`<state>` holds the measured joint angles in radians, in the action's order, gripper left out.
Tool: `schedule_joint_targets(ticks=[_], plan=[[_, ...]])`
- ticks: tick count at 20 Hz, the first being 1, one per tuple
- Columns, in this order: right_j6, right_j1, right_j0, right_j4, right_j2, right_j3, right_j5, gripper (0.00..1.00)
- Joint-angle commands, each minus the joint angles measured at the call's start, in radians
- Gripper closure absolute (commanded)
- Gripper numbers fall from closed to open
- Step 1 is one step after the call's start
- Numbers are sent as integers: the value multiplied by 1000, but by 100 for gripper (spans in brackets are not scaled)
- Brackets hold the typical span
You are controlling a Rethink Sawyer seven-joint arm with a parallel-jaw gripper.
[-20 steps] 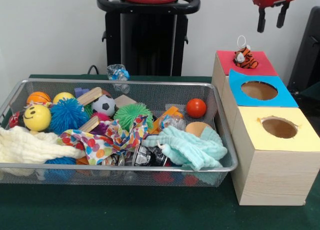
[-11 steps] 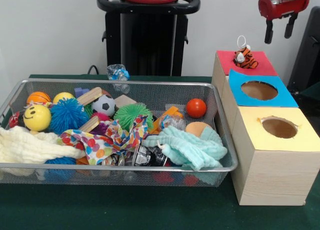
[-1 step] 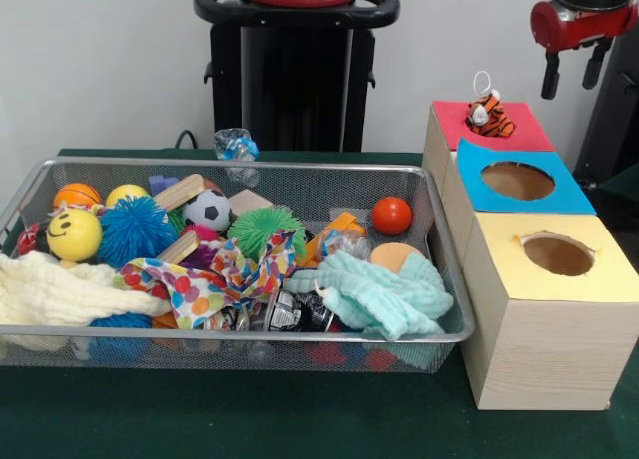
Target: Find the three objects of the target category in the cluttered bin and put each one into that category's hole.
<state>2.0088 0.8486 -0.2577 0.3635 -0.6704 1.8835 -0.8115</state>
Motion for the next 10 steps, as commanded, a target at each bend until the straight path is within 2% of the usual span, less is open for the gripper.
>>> schedule_joint_targets(ticks=[1, 10], plan=[[-214, -62, -51, 50, -58, -78, -46, 0], [-231, -102, -113, 70, -81, -52, -13, 0]])
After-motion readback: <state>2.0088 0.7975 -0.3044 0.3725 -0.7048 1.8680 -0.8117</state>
